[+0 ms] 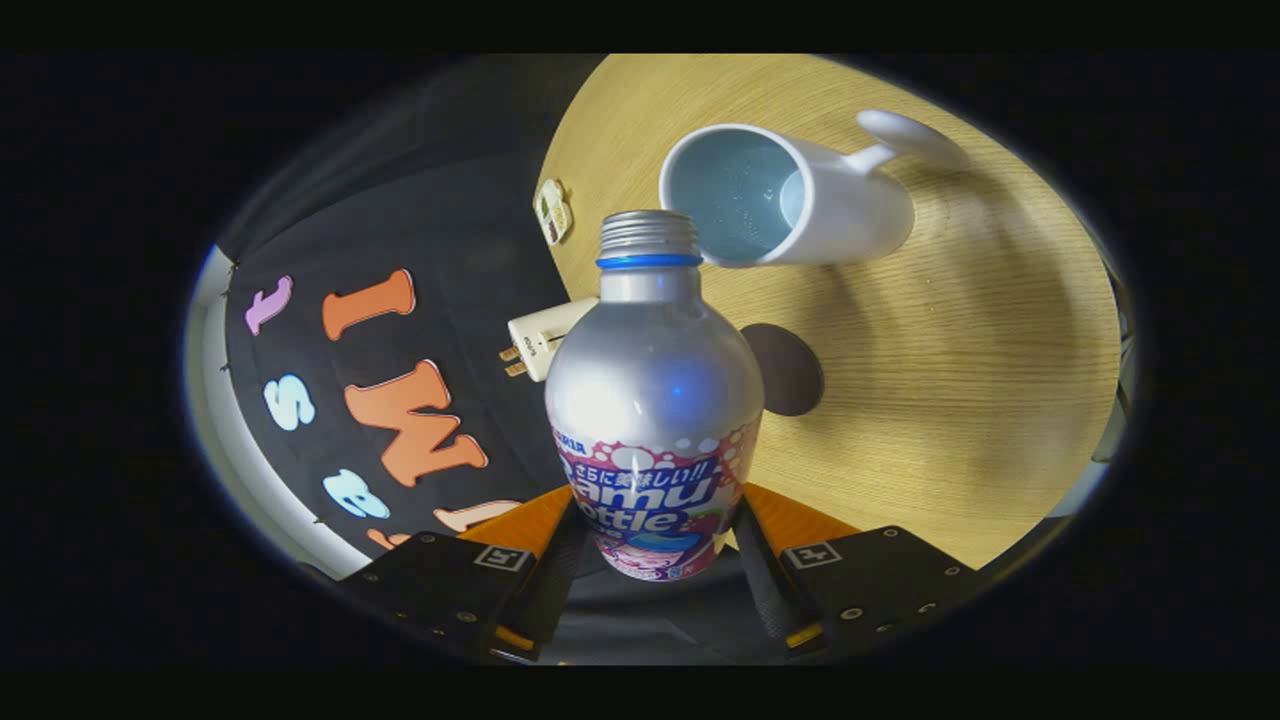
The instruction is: Take the bottle from table, then pour the juice into the cup, finally place the bottle on the coaster
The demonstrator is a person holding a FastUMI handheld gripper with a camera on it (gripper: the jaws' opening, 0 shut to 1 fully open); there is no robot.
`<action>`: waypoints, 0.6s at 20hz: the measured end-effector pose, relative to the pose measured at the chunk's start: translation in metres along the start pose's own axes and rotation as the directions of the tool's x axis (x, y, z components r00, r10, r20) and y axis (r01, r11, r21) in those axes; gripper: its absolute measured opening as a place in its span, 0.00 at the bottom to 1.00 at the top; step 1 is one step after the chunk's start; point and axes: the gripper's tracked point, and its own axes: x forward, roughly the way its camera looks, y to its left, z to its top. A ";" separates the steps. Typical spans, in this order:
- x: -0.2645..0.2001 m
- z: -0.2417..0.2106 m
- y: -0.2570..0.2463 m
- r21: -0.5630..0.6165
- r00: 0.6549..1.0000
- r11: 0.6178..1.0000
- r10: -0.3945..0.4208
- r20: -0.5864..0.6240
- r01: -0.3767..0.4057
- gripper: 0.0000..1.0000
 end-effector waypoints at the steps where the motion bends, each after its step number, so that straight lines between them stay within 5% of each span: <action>1: -0.002 0.000 0.001 0.011 1.000 1.000 0.001 -0.003 -0.001 0.77; 12: -0.006 0.006 0.011 0.070 0.999 0.997 0.035 -0.003 -0.035 0.74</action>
